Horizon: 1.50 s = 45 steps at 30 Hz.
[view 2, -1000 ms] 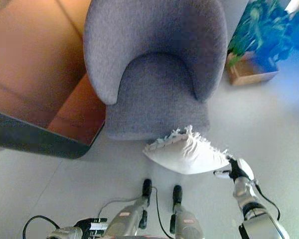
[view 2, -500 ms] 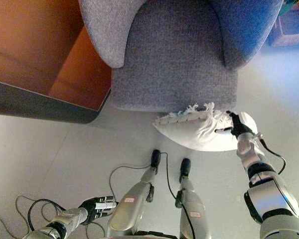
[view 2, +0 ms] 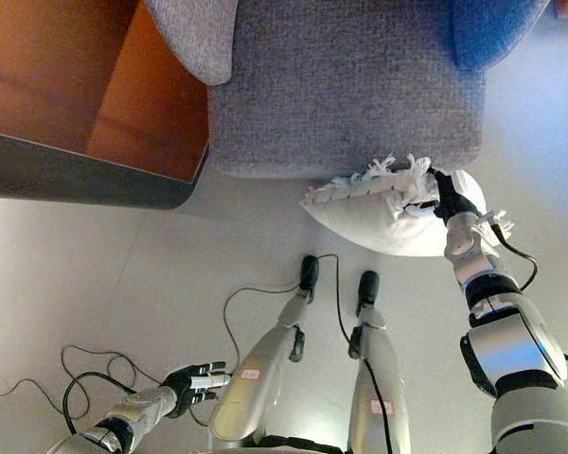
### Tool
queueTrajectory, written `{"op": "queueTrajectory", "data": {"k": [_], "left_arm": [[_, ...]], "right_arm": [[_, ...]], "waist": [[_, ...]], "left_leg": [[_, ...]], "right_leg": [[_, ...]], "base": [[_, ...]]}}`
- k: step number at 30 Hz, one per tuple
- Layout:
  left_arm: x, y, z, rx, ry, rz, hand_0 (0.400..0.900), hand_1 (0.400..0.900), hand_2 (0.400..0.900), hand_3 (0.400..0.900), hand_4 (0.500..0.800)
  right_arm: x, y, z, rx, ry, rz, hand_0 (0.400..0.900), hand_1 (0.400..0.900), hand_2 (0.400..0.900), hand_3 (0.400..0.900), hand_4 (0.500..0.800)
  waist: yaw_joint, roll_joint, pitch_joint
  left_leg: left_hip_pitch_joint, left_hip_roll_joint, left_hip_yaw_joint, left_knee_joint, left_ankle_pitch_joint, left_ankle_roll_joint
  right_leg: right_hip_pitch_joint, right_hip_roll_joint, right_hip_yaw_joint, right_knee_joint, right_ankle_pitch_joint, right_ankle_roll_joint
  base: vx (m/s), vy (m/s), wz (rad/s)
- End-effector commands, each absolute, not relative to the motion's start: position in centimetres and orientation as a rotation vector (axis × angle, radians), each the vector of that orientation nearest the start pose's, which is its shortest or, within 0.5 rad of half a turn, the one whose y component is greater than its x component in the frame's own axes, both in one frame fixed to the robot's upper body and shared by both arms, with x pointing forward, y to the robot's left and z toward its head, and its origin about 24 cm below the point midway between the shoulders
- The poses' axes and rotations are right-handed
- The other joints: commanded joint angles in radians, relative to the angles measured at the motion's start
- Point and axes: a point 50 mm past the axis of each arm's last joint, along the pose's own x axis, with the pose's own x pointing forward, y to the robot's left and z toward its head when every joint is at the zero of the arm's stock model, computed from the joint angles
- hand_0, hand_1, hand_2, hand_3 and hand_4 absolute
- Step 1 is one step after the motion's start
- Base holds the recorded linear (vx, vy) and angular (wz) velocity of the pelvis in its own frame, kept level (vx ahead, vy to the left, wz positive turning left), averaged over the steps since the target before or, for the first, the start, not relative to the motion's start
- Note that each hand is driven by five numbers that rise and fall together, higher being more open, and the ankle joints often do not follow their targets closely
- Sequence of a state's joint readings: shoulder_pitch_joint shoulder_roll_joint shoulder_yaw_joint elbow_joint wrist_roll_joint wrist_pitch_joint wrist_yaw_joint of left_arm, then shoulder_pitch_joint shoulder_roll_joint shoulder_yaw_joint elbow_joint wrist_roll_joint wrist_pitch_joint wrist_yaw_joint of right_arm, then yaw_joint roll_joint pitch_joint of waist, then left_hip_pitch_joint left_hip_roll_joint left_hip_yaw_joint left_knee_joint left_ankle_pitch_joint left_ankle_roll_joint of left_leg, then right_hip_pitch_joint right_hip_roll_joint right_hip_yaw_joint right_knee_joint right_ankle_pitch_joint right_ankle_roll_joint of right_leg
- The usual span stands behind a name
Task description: Pick up the pillow and put it on the sofa.
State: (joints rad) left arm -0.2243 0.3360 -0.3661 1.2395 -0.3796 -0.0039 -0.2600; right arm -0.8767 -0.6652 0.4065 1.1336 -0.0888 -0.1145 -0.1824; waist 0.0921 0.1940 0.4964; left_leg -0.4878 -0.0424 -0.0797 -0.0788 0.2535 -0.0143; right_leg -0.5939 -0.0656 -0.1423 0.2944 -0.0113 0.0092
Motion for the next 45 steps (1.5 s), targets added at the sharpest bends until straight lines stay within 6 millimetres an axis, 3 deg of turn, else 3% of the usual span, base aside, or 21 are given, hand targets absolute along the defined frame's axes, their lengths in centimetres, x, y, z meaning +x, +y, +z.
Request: {"op": "queueTrajectory", "data": {"k": [1,8,9,21,30,35,45], "left_arm": [[15.5,23.2,-14.1,0.042,1.108,-0.104,0.900,0.900,0.900,0.900,0.800],[15.8,22.7,-14.1,0.036,1.086,-0.105,0.900,0.900,0.900,0.900,0.800],[15.7,22.9,-14.1,0.039,1.084,-0.101,0.900,0.900,0.900,0.900,0.800],[15.8,23.4,-14.0,0.052,1.080,-0.087,0.900,0.900,0.900,0.900,0.800],[15.9,23.4,-13.9,0.061,1.083,-0.085,0.900,0.900,0.900,0.900,0.800],[15.9,23.8,-13.9,0.072,1.089,-0.075,0.900,0.900,0.900,0.900,0.800],[14.9,25.7,-13.7,0.120,1.125,-0.054,0.900,0.900,0.900,0.900,0.800]], "right_arm": [[38.2,-30.1,17.8,-1.001,-0.026,-0.288,0.900,0.900,0.900,0.900,0.800],[38.9,-29.1,18.9,-0.989,-0.039,-0.221,0.900,0.900,0.900,0.900,0.800],[39.0,-28.9,19.1,-0.992,-0.030,-0.211,0.400,0.400,0.400,0.400,0.500],[38.9,-29.4,19.2,-0.982,-0.022,-0.196,0.400,0.400,0.400,0.400,0.500],[38.8,-29.5,19.4,-0.965,-0.037,-0.196,0.400,0.400,0.400,0.400,0.500],[38.9,-28.5,19.2,-0.980,-0.061,-0.130,0.400,0.400,0.400,0.400,0.500],[38.4,-25.8,19.0,-1.035,-0.145,0.081,0.400,0.400,0.400,0.400,0.500]], "waist": [[0.017,0.021,0.024],[0.027,0.029,0.024],[0.028,0.028,0.024],[0.024,0.001,0.024],[0.021,-0.011,0.024],[0.017,-0.031,0.024],[0.011,-0.119,-0.002]], "left_leg": [[-0.014,-0.065,0.014,0.070,-0.089,0.007],[-0.045,-0.065,0.008,0.087,-0.088,0.008],[-0.047,-0.064,0.008,0.089,-0.090,0.009],[-0.030,-0.063,-0.018,0.081,-0.088,0.011],[-0.011,-0.056,-0.004,0.084,-0.096,0.010],[0.018,-0.053,-0.002,0.080,-0.106,0.012],[0.182,-0.041,0.013,0.055,-0.147,0.017]], "right_leg": [[0.012,0.009,-0.002,-0.034,0.010,0.014],[-0.022,0.009,0.006,-0.016,0.008,0.012],[-0.026,0.011,0.007,-0.012,0.006,0.011],[-0.011,0.027,0.020,-0.031,0.022,0.013],[0.010,0.018,0.010,-0.039,0.025,0.018],[0.040,0.019,0.006,-0.050,0.026,0.018],[0.213,0.008,-0.017,-0.109,0.035,0.037]], "base": [[-0.04,0.030,-0.03],[-0.01,0.013,-0.01],[0.00,0.000,0.00],[-0.01,-0.006,-0.02],[0.00,0.000,-0.03],[0.00,0.002,-0.01],[0.05,-0.017,0.02]]}}
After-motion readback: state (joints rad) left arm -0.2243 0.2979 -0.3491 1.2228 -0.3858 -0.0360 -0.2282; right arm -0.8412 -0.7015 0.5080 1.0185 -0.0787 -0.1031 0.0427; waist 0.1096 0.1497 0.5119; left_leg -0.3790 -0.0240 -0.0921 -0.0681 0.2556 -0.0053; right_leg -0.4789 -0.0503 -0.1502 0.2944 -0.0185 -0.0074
